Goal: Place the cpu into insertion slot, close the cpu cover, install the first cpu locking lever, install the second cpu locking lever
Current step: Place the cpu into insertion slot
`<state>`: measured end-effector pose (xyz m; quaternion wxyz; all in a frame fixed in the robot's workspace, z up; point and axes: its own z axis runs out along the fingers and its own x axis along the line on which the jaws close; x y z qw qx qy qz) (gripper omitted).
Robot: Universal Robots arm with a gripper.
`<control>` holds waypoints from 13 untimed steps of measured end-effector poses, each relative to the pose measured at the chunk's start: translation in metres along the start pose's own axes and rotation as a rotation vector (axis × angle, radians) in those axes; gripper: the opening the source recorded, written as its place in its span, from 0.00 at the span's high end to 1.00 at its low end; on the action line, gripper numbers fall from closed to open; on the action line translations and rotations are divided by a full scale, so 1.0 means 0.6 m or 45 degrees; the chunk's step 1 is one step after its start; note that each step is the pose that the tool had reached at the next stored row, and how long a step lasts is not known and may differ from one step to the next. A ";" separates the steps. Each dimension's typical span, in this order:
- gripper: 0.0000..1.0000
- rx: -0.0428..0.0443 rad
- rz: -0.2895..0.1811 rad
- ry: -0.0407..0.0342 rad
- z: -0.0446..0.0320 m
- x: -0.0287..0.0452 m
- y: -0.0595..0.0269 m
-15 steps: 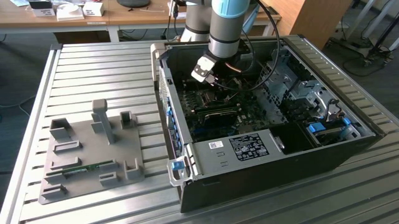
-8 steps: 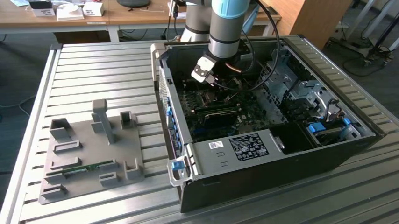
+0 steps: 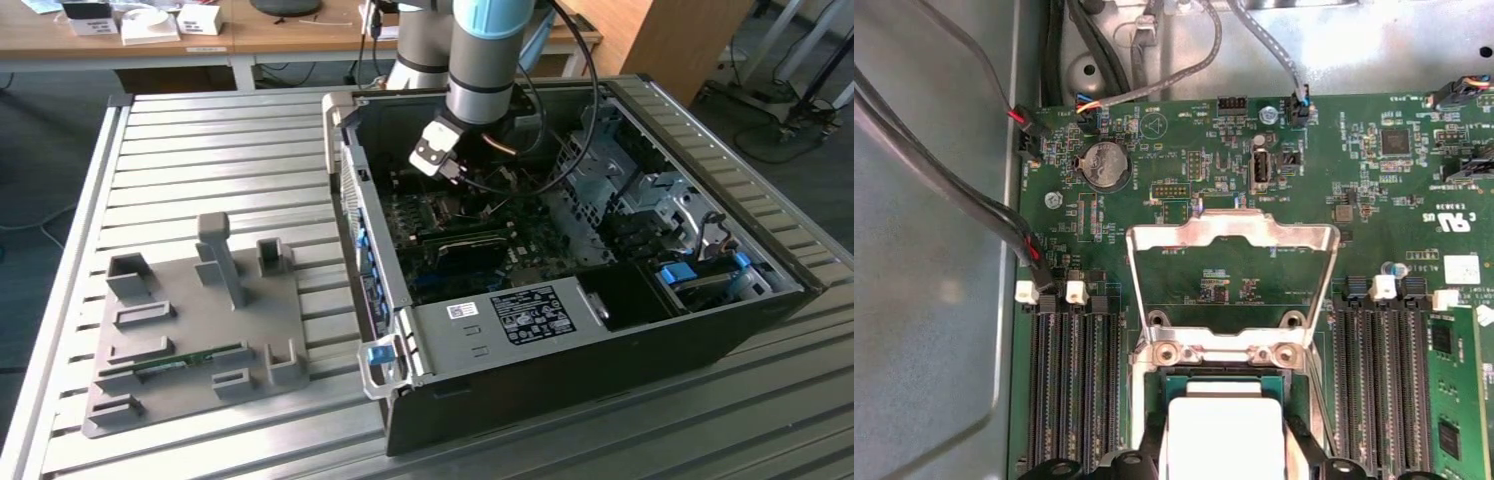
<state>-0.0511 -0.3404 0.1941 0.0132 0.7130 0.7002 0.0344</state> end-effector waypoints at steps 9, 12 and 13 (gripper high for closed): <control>0.46 0.000 0.000 -0.0002 0.000 0.000 0.000; 0.46 0.000 0.000 -0.0003 0.000 0.000 0.000; 0.46 0.000 0.000 -0.0003 0.000 0.000 0.000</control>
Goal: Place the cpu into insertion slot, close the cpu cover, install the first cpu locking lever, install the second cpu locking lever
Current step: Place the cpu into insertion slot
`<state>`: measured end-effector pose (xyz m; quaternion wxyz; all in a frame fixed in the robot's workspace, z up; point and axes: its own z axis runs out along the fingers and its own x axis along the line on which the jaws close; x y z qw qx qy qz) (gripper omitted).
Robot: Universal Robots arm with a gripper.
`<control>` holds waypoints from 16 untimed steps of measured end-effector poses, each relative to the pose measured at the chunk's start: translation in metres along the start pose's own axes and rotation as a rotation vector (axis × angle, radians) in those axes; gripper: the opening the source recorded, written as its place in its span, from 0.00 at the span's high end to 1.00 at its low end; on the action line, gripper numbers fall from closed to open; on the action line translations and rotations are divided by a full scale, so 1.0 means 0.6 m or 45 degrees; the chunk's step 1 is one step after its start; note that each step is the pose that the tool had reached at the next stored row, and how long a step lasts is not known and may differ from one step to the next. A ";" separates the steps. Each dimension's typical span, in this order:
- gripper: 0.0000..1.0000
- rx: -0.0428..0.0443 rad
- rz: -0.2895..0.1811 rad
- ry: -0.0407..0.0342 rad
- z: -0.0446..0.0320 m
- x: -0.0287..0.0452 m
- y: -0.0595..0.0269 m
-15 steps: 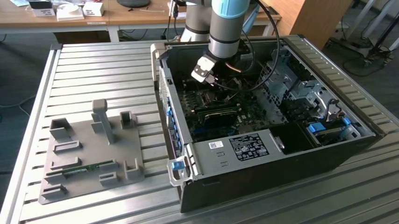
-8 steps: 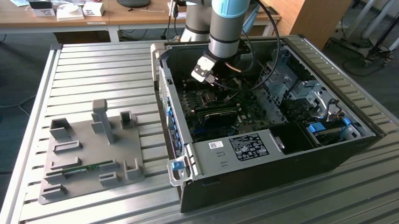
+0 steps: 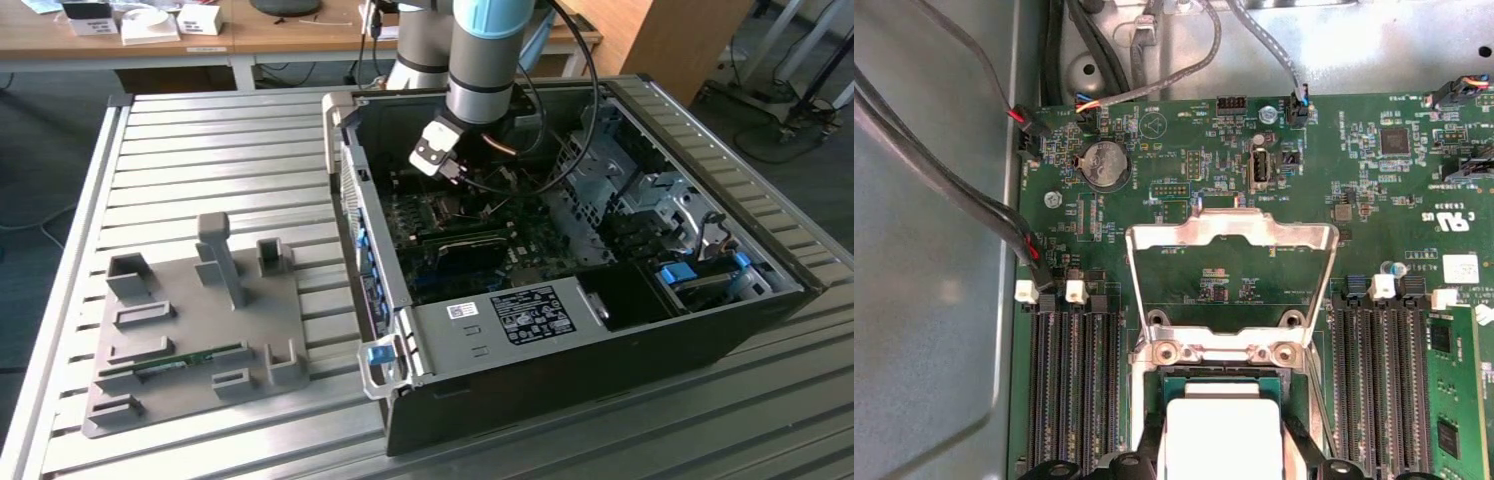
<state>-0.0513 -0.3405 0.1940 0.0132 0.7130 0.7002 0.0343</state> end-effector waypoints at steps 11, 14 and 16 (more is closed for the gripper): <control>0.46 0.000 0.000 0.0003 0.001 0.000 0.000; 0.46 0.000 0.000 0.0004 0.001 0.000 0.000; 0.46 0.000 0.000 0.0001 0.000 0.000 -0.001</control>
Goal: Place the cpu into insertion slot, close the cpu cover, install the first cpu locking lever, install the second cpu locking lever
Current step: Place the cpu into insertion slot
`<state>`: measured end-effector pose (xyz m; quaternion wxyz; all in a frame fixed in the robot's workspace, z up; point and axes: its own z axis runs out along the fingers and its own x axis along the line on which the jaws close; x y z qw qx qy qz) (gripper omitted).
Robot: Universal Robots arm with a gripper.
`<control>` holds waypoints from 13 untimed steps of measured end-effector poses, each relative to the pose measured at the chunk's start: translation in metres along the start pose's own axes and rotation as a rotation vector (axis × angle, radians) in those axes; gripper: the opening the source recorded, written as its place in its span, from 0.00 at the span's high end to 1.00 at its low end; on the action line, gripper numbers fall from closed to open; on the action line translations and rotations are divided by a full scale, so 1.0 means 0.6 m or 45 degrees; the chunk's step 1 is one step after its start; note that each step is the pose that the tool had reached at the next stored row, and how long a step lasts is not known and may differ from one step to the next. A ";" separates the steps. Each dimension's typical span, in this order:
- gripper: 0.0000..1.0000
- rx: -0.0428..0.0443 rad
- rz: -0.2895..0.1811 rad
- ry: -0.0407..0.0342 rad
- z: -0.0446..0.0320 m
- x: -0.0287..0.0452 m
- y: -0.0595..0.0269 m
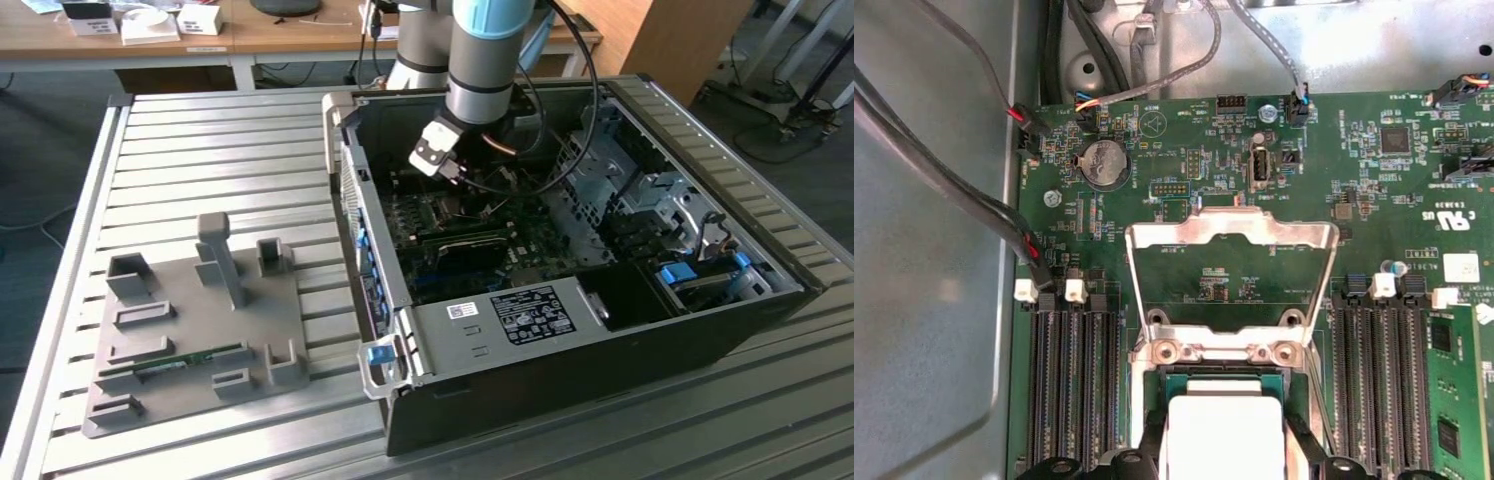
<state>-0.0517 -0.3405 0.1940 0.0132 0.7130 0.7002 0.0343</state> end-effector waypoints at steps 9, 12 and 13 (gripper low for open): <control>0.46 0.000 0.000 0.0001 -0.001 -0.001 0.000; 0.46 0.000 0.000 0.0000 -0.001 -0.002 0.000; 0.46 0.000 0.000 0.0000 -0.001 -0.002 0.000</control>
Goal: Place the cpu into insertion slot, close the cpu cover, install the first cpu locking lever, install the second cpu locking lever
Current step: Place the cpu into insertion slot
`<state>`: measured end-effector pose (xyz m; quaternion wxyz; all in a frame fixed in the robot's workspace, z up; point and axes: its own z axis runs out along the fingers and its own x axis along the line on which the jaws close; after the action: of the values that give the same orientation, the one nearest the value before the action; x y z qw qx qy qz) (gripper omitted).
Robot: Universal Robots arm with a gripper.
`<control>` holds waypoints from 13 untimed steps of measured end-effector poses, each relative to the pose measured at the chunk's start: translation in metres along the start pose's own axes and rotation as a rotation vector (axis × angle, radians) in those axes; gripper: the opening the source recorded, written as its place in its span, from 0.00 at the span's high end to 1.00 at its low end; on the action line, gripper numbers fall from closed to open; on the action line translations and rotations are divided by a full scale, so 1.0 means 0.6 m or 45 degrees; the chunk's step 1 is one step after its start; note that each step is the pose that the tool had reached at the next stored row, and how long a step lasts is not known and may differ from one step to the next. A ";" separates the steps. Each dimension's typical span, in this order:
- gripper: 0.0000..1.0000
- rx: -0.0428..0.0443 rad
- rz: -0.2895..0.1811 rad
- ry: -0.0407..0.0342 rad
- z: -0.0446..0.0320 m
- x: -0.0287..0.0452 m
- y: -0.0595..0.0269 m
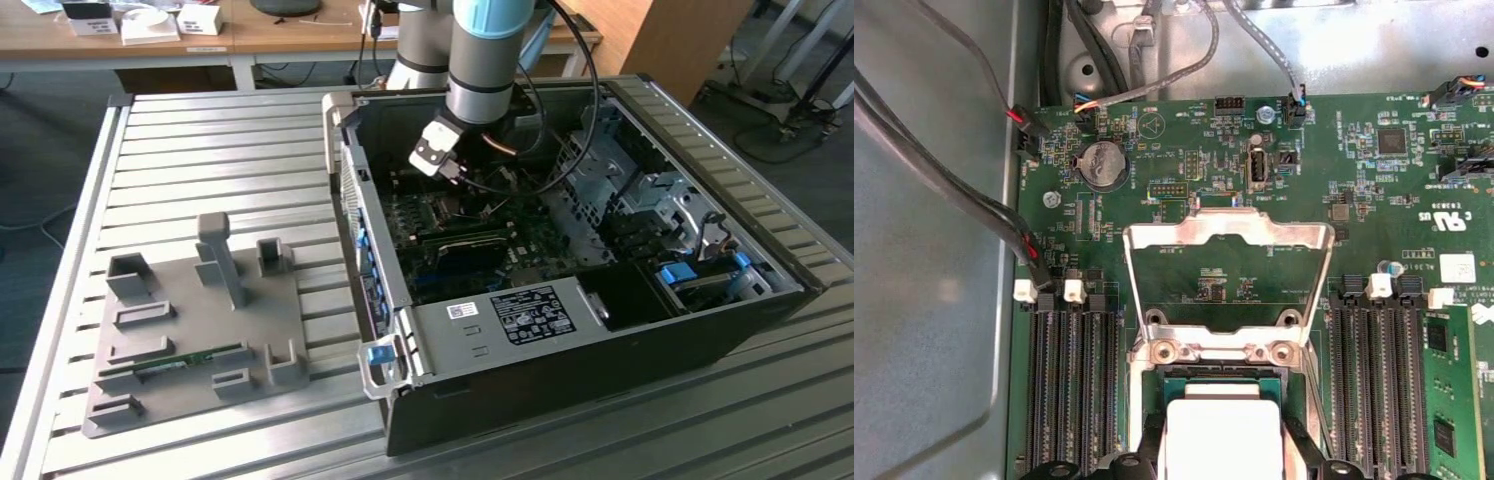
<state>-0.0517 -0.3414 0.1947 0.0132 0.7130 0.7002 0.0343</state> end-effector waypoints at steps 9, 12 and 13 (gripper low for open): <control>0.46 0.000 0.008 -0.0005 0.000 0.000 0.000; 0.46 0.000 0.010 -0.0006 0.000 0.000 0.000; 0.46 0.000 0.011 -0.0006 0.000 0.000 0.000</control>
<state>-0.0517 -0.3415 0.1945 0.0134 0.7159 0.6972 0.0343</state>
